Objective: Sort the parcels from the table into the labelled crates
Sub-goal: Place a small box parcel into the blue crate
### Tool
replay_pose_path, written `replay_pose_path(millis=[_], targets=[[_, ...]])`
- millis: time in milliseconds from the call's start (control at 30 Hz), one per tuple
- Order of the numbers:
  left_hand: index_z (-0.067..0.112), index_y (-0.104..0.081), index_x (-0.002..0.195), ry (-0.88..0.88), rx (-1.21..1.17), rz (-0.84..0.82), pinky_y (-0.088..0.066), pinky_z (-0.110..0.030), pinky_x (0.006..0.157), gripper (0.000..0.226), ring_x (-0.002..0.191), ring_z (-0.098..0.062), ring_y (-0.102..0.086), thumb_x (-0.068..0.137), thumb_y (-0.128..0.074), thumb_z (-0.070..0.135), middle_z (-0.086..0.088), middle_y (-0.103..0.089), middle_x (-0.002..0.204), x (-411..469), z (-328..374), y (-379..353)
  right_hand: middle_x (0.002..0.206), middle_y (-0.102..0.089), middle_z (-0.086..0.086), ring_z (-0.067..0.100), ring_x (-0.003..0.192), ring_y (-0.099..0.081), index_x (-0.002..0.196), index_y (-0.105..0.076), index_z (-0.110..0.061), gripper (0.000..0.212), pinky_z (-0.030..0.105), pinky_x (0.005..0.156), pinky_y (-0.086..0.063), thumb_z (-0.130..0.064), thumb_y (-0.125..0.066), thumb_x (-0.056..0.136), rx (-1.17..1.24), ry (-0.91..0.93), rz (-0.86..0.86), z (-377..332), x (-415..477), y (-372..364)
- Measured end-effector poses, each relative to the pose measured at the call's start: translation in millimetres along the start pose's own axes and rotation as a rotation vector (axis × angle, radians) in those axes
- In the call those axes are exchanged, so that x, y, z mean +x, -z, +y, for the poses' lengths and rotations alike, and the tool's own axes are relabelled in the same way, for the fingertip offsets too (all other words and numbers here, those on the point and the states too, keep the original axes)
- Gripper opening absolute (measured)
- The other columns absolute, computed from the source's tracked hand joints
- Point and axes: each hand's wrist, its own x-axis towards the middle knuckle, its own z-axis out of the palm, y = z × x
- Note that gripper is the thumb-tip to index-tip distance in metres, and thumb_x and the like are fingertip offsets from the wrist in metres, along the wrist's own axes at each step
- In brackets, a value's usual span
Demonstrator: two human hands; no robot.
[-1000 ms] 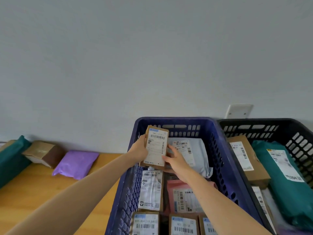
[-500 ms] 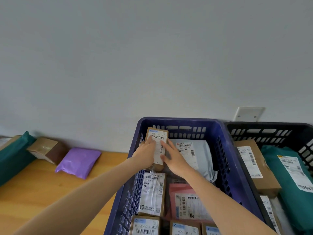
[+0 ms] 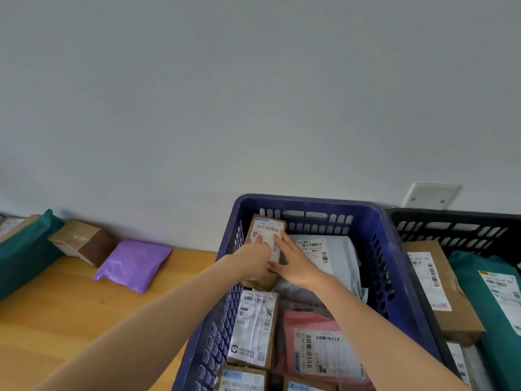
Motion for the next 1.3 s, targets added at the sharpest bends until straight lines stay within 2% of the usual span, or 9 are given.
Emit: replay_pose_path(millis=[133,233,333,433,533,633,833,1100,1300], targets=[[-0.006,-0.012,0.148,-0.020,-0.011,-0.003,-0.003,-0.046,0.119,0.065,0.147,-0.037,0.000,0.098,-0.042,0.023,-0.026,-0.015,0.155,3.1,-1.4,-1.1,0.160,0.010,-0.015,0.018,0.149,-0.003,0.155,-0.009,-0.027,0.082,0.045,0.120,-0.014,-0.043,-0.058,0.092,0.079,0.011,-0.009,4.7,4.0,-1.3],[-0.005,-0.017,0.148,-0.021,-0.035,-0.019,-0.001,-0.046,0.119,0.063,0.147,-0.037,-0.001,0.096,-0.042,0.022,-0.025,-0.016,0.155,4.7,0.3,1.1,0.160,0.012,-0.014,0.018,0.149,-0.003,0.154,-0.010,-0.029,0.083,0.040,0.118,-0.015,-0.037,-0.063,0.090,0.159,0.010,-0.015,9.1,6.0,-0.3],[0.001,-0.031,0.144,0.006,-0.081,-0.022,-0.021,-0.046,0.116,0.055,0.143,-0.038,-0.018,0.096,-0.046,0.022,-0.025,-0.030,0.149,4.9,-3.5,2.2,0.162,0.009,-0.006,0.022,0.148,-0.005,0.153,-0.005,-0.040,0.099,0.044,0.118,-0.015,-0.044,-0.073,0.081,0.242,-0.033,-0.082,12.7,3.6,-1.8],[0.009,-0.034,0.143,0.022,-0.119,0.001,-0.040,-0.042,0.106,0.050,0.130,-0.032,-0.041,0.097,-0.048,0.022,-0.018,-0.043,0.141,6.0,-9.7,0.3,0.161,-0.015,-0.005,0.024,0.144,-0.024,0.150,-0.001,-0.047,0.104,0.044,0.115,-0.028,-0.040,-0.076,0.079,0.281,-0.059,-0.123,17.8,1.5,-3.8],[0.008,-0.031,0.146,0.026,-0.135,-0.026,-0.043,-0.038,0.103,0.053,0.127,-0.031,-0.045,0.097,-0.047,0.020,-0.017,-0.044,0.141,6.1,-9.6,-5.0,0.158,-0.024,-0.004,0.023,0.143,-0.029,0.151,-0.006,-0.045,0.095,0.044,0.115,-0.030,-0.030,-0.072,0.085,0.289,-0.054,-0.141,23.0,-0.7,-3.9],[0.005,-0.021,0.150,0.067,-0.148,-0.067,-0.039,-0.039,0.106,0.061,0.136,-0.036,-0.035,0.094,-0.044,0.009,-0.021,-0.038,0.145,5.5,-7.4,-9.5,0.157,-0.028,-0.003,0.021,0.143,-0.028,0.151,-0.016,-0.041,0.084,0.043,0.116,-0.027,-0.025,-0.069,0.088,0.278,-0.053,-0.146,25.3,-1.5,-0.5],[0.008,-0.042,0.137,0.060,-0.118,-0.029,-0.044,-0.034,0.094,0.046,0.121,-0.030,-0.049,0.092,-0.050,0.010,-0.016,-0.049,0.133,8.5,-13.0,-10.2,0.154,-0.033,-0.005,0.020,0.140,-0.033,0.150,-0.026,-0.036,0.076,0.035,0.110,-0.030,-0.041,-0.068,0.086,0.233,-0.018,-0.112,22.5,-2.3,2.2],[0.012,-0.046,0.136,0.052,-0.074,0.120,-0.048,-0.038,0.098,0.050,0.124,-0.027,-0.048,0.088,-0.057,0.002,-0.010,-0.050,0.135,0.7,-13.4,-9.9,0.157,-0.026,-0.001,0.021,0.144,-0.024,0.148,-0.034,-0.031,0.063,0.041,0.115,-0.024,-0.035,-0.062,0.092,0.158,0.005,0.055,11.6,-3.2,7.4],[0.019,-0.041,0.143,0.003,-0.165,0.448,-0.025,-0.032,0.113,0.058,0.145,-0.020,-0.021,0.089,-0.052,0.000,0.000,-0.038,0.150,-26.7,-19.2,17.4,0.150,-0.038,-0.006,0.015,0.138,-0.035,0.144,-0.039,-0.027,0.056,0.037,0.113,-0.032,-0.034,-0.060,0.093,0.167,0.039,0.235,-15.2,-4.6,24.1]])
